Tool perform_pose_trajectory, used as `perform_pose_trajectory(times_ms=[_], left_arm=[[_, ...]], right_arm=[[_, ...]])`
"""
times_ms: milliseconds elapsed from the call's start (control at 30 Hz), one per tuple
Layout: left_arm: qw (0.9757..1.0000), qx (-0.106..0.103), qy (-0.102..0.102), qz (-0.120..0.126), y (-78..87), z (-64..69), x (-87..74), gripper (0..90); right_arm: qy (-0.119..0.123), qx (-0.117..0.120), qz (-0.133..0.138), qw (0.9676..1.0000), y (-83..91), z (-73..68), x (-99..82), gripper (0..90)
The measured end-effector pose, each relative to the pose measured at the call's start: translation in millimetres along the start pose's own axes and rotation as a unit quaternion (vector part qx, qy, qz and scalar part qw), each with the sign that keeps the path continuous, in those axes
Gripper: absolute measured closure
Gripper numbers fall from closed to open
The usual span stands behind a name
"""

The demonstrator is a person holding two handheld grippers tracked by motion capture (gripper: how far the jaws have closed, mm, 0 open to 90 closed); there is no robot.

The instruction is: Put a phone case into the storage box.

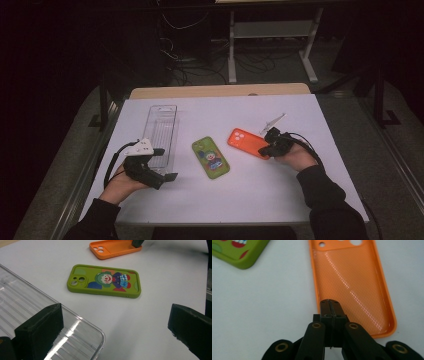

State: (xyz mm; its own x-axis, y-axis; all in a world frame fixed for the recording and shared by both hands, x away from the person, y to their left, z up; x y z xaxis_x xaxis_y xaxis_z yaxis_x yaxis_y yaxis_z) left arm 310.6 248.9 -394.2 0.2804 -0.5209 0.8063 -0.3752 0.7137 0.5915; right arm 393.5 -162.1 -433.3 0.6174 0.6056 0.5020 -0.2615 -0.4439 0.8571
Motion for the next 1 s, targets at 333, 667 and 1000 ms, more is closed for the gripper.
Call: perform_pose_trajectory(times_ms=[333, 667, 1000], left_arm=[[1.0000, -0.004, 0.005, -0.001, -0.7, 1.7, -0.3, 0.0], [1.0000, -0.004, 0.006, -0.002, -1.7, 2.2, -0.8, 0.0], [1.0000, -0.004, 0.006, 0.003, -1.1, 2.1, -0.1, 0.0]], right_arm=[[0.036, 0.005, -0.015, 0.9992, 0.1, -20.7, -2.9, 88.4], [-0.046, 0.004, 0.073, 0.9963, 33.3, -21.3, -15.6, 64.5], [-0.082, -0.009, 0.138, 0.9869, 51.2, -33.1, -52.4, 11.7]])
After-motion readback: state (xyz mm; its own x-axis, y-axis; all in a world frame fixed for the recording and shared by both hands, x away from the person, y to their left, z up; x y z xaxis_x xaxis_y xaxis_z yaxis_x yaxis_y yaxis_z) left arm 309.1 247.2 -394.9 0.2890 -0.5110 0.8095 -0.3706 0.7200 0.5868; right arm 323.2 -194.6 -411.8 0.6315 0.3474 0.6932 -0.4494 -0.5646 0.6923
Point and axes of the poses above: each handheld gripper's, and its own axes: y roughly backward along the jaws, x roughly out of its top, z roughly to its right, the point moved 1 cm from there along -y, roughly forward along the jaws, and after that the axes turned 5 degrees about -y, right-handed, at the moved point
